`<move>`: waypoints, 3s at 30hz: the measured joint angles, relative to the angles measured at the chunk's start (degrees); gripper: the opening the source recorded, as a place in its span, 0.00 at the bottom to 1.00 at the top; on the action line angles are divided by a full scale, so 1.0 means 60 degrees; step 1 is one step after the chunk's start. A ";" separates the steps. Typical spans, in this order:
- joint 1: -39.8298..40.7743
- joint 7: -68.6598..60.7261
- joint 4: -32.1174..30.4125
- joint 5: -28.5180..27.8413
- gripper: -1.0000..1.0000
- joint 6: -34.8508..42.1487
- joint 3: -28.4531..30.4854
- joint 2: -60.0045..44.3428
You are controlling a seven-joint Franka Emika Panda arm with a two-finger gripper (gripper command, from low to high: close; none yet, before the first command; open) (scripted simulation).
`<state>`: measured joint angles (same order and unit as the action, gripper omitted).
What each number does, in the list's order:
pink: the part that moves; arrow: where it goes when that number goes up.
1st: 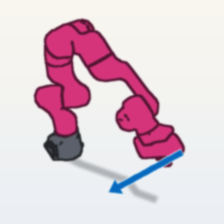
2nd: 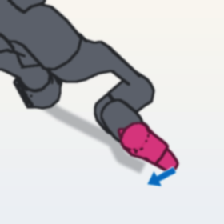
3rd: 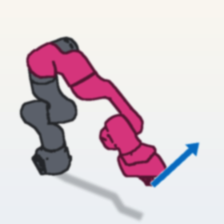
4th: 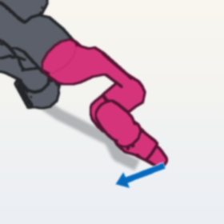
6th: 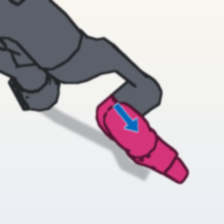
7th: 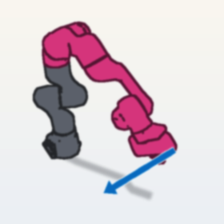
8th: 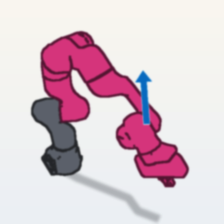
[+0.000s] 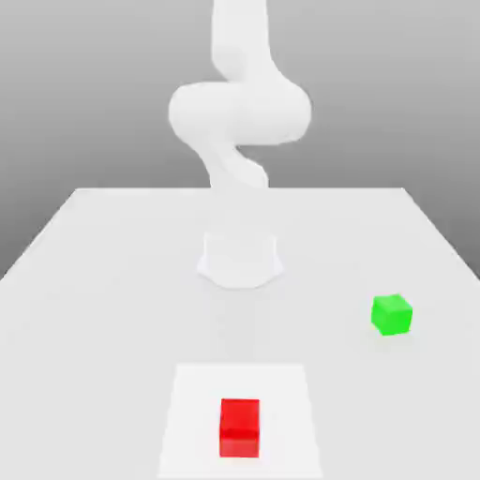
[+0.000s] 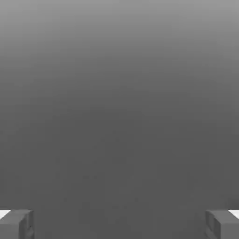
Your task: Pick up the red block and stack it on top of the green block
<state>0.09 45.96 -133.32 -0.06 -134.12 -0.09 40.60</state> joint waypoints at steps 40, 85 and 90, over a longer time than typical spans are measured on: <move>0.0050 0.0149 -0.2297 -0.0025 0.00 -0.4171 -0.0045 -0.8772; -0.5435 -0.4688 -0.5852 0.0756 1.00 -0.4897 -0.4003 -0.5887; -0.5976 -0.5309 -0.5884 0.1664 1.00 -0.3755 -0.3718 -0.4694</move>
<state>-35.77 14.10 -168.62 9.93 -156.64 -22.39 12.44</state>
